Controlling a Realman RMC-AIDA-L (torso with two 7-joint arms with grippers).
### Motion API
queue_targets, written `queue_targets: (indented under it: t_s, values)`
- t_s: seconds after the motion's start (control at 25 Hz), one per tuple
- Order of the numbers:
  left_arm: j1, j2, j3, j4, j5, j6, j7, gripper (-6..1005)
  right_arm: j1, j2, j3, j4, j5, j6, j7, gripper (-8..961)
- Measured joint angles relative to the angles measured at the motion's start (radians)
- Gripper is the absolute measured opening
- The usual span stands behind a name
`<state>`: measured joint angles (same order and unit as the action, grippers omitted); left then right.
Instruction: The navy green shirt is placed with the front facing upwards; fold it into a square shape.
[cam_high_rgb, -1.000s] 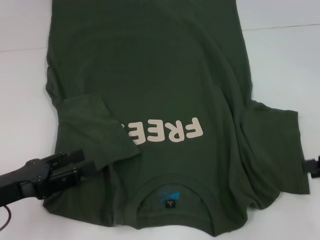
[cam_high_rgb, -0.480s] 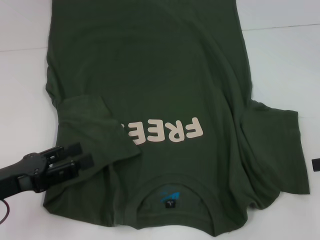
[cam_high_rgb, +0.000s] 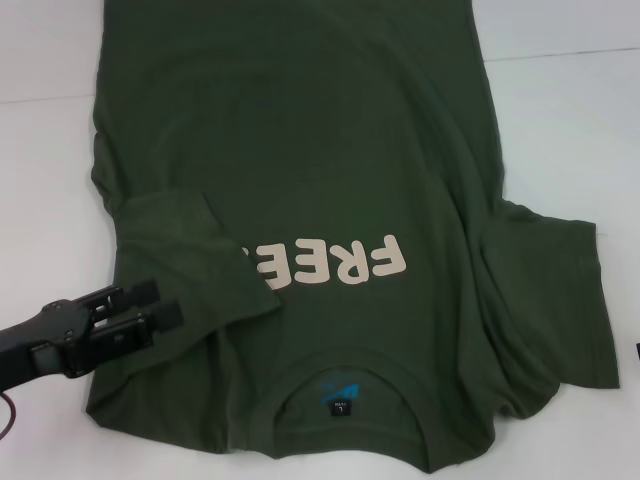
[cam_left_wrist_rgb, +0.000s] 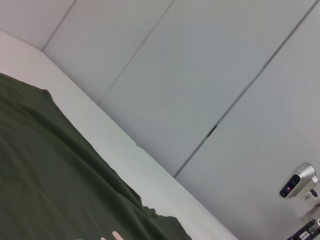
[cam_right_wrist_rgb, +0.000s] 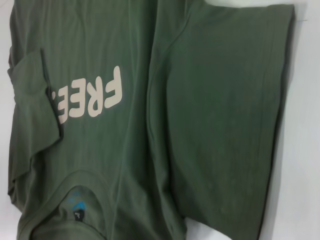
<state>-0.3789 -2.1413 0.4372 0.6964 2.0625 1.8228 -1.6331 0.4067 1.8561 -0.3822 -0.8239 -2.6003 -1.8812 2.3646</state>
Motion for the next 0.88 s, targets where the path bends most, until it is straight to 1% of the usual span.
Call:
queue_targets:
  t_s: [0.16,0.6,0.88]
  values:
    - [0.000,0.000,0.000,0.000,0.000,-0.007,-0.003,777,0.000,0.005,-0.010,0.003,-0.001,0.014,0.007,607]
    - [0.002,0.000,0.000,0.000,0.001,-0.024,-0.010,778,0.003,0.009,-0.026,0.031,-0.012,0.047,0.016,609]
    - [0.001,0.000,0.000,0.000,0.001,-0.025,-0.011,777,0.009,0.020,-0.044,0.035,-0.012,0.076,0.022,608]
